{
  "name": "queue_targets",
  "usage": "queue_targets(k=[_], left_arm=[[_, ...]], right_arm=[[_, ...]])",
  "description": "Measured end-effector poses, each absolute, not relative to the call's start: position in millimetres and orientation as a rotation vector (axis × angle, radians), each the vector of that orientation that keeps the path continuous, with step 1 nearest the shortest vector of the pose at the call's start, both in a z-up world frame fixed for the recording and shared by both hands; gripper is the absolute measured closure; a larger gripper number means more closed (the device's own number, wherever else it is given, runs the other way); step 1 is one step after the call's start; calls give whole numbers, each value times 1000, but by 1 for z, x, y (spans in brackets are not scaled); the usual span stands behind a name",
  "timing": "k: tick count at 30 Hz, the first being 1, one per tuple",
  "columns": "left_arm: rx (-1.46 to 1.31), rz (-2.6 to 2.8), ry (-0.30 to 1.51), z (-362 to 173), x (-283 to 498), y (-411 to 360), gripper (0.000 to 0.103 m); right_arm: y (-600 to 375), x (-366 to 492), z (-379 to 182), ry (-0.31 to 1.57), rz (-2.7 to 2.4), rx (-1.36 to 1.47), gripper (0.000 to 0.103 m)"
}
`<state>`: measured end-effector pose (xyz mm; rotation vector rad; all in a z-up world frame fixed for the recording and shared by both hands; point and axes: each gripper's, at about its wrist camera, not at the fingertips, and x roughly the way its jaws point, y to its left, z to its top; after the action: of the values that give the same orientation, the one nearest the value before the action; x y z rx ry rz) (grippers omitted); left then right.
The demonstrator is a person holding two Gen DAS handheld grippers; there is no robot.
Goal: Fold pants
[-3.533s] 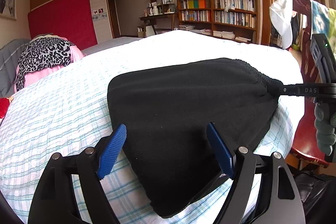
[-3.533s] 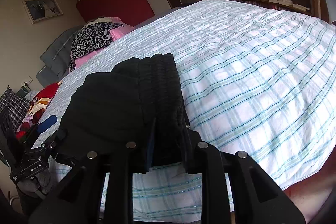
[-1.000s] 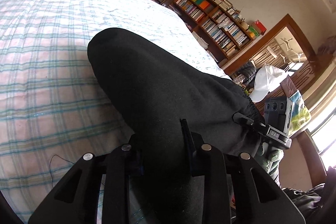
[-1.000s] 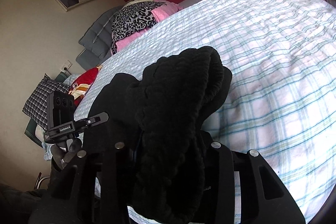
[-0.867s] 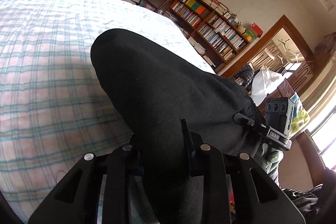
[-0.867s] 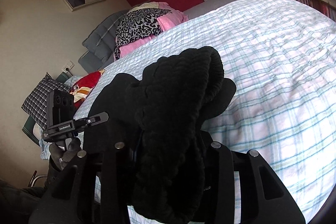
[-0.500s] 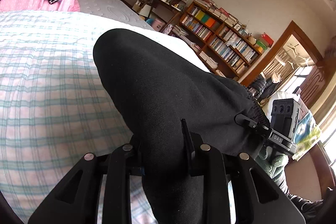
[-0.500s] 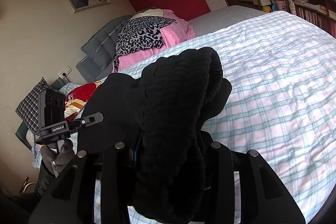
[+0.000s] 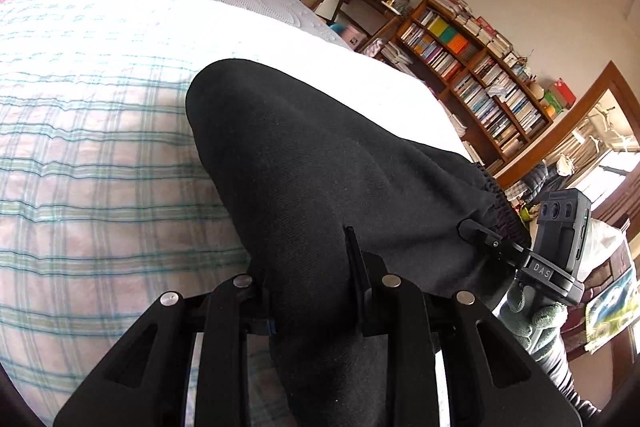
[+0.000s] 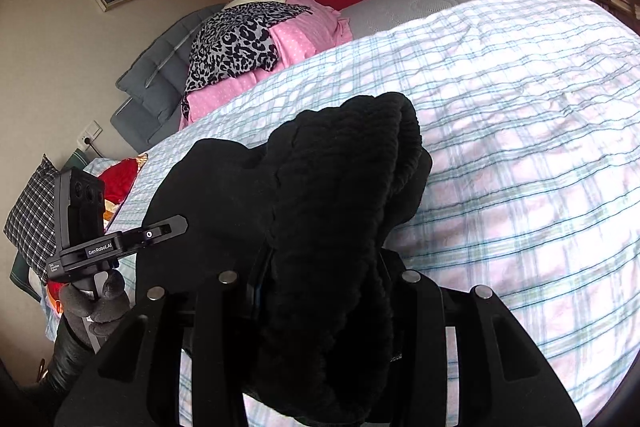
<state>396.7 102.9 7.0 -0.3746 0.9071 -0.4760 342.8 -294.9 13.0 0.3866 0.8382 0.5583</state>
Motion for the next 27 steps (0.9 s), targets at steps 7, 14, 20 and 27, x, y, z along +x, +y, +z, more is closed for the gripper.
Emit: queue_targets(k=[7,14,20,27], left_arm=[[-352,-403,925,-10,402,101,47],[-227,-304,902,0,377,94,41],[-118,-270,876,4,333,80,38],[1,-218,878,-19,304,56,35]], right_arm=[[-299,343,-4,865,548,406,53],[-323,324,1,831,498,485,39],[-349,293,9,787,391,500,38],[-346,293,-9,846,286,432,36]])
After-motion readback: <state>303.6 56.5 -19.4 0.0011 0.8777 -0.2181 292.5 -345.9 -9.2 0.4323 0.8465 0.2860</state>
